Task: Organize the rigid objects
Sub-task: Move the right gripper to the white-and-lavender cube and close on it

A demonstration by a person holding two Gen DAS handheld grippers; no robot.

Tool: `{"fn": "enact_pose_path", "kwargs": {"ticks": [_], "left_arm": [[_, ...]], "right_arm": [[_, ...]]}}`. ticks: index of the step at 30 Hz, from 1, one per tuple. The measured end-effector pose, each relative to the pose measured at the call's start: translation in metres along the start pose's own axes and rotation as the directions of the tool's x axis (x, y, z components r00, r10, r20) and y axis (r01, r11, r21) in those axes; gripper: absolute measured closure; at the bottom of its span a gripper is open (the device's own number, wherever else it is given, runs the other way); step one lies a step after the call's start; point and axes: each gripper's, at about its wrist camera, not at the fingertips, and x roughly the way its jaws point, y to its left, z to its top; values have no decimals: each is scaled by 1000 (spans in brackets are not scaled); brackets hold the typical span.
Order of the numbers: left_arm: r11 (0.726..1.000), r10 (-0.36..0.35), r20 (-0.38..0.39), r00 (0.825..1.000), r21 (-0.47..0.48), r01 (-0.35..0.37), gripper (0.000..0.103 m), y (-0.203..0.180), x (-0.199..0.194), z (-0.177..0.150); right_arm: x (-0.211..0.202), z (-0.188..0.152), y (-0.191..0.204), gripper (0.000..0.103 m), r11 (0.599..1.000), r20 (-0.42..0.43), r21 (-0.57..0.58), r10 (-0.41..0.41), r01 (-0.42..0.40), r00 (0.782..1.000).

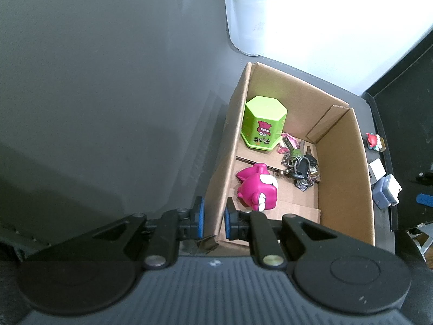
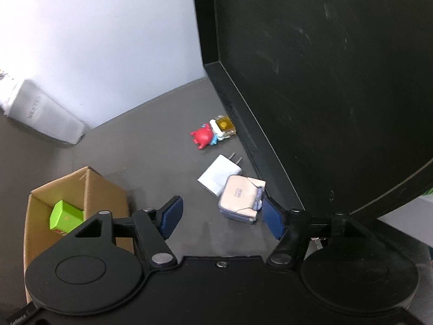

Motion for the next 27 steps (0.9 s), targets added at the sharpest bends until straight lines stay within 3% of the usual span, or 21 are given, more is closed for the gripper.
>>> {"fn": "enact_pose_path", "kwargs": {"ticks": [19,22,27], "left_arm": [[1000,-1,-4,1000,2,1,90,-1,-1,0],[1000,0,-4,1000,1,0,90,-1,-1,0],[1000,-1,-4,1000,1,1,90,-1,-1,1]], "right_arm": [[69,8,-1,39,992,-99,18,-122,125,987],[73,9,-2,57,991,-109,24,-128,131,986],[66,8,-4,60,994,-121,32,-98,103,988]]}}
